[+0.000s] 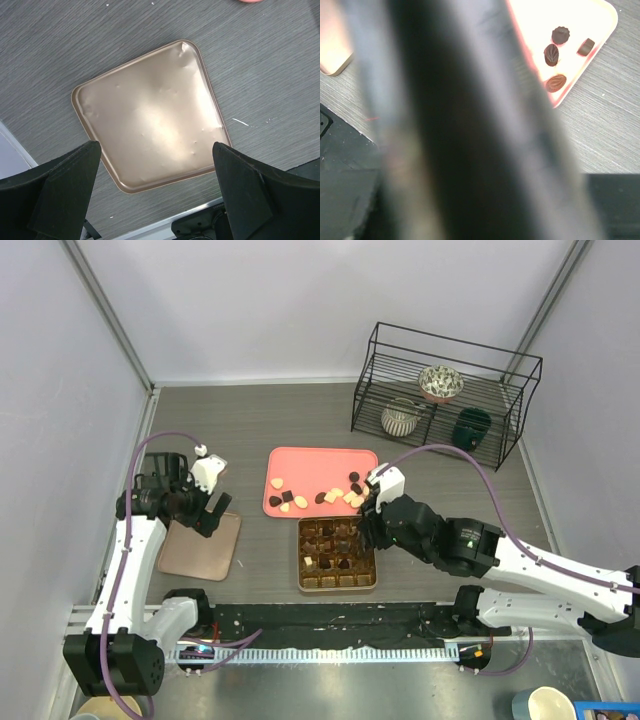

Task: Pack the chocolate
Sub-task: Place the fake chocolate in the packing box.

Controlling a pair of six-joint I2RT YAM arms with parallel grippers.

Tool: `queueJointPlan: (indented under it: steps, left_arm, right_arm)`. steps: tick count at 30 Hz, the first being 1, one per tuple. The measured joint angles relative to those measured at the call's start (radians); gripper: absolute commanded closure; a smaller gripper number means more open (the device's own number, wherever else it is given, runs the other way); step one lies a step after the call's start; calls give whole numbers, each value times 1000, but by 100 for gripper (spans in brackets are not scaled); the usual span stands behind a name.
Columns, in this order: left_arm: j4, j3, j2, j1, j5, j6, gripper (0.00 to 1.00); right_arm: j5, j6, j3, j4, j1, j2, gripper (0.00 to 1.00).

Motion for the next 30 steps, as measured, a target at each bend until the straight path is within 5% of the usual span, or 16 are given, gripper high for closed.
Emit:
queueJointPlan:
  steps: [10,22,30]
  left_arm:
    - [0,0,0,0,-6,0,0]
    - [0,0,0,0,-6,0,0]
    - [0,0,0,0,-5,0,0]
  right_arm:
    - [-7,13,-6,3,0,0,53]
    - [37,-21,35,5,0,14,62]
    - [114,-197,189,201,-41,191,64]
